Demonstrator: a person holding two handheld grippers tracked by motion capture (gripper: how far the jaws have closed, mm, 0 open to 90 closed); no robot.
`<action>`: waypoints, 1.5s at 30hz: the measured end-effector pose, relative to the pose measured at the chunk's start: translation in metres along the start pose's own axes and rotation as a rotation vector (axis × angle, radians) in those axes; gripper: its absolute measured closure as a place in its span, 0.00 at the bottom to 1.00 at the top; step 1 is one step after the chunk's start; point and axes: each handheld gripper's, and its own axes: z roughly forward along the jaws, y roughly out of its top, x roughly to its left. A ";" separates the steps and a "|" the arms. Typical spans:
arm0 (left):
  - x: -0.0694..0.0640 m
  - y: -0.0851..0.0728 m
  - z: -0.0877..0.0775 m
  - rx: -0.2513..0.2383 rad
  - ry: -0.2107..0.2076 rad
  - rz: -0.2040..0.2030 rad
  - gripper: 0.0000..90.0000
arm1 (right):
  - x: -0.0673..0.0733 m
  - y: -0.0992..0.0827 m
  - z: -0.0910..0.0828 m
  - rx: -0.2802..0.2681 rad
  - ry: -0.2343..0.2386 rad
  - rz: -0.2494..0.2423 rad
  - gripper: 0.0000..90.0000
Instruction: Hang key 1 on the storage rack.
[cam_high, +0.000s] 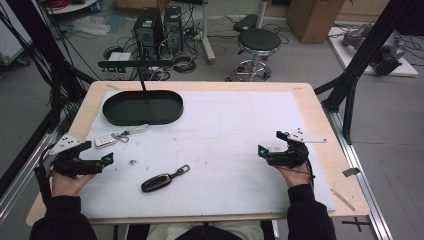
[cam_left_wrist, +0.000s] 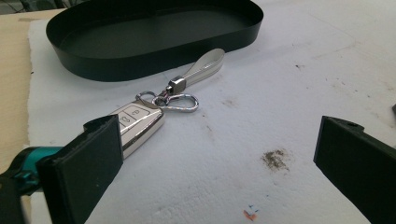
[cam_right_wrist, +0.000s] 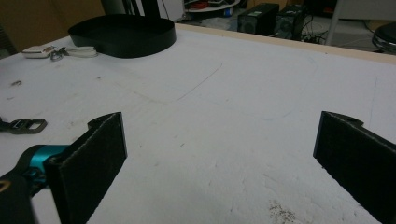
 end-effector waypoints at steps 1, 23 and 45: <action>0.000 0.000 0.000 0.002 0.002 0.001 0.02 | 0.000 0.000 0.000 0.000 -0.002 -0.001 0.02; 0.002 -0.005 0.001 0.010 0.010 -0.008 0.02 | 0.002 0.001 -0.001 -0.026 -0.022 0.007 0.02; -0.010 0.046 0.023 0.095 -0.011 0.100 0.02 | -0.001 0.001 -0.002 -0.022 -0.027 0.016 0.02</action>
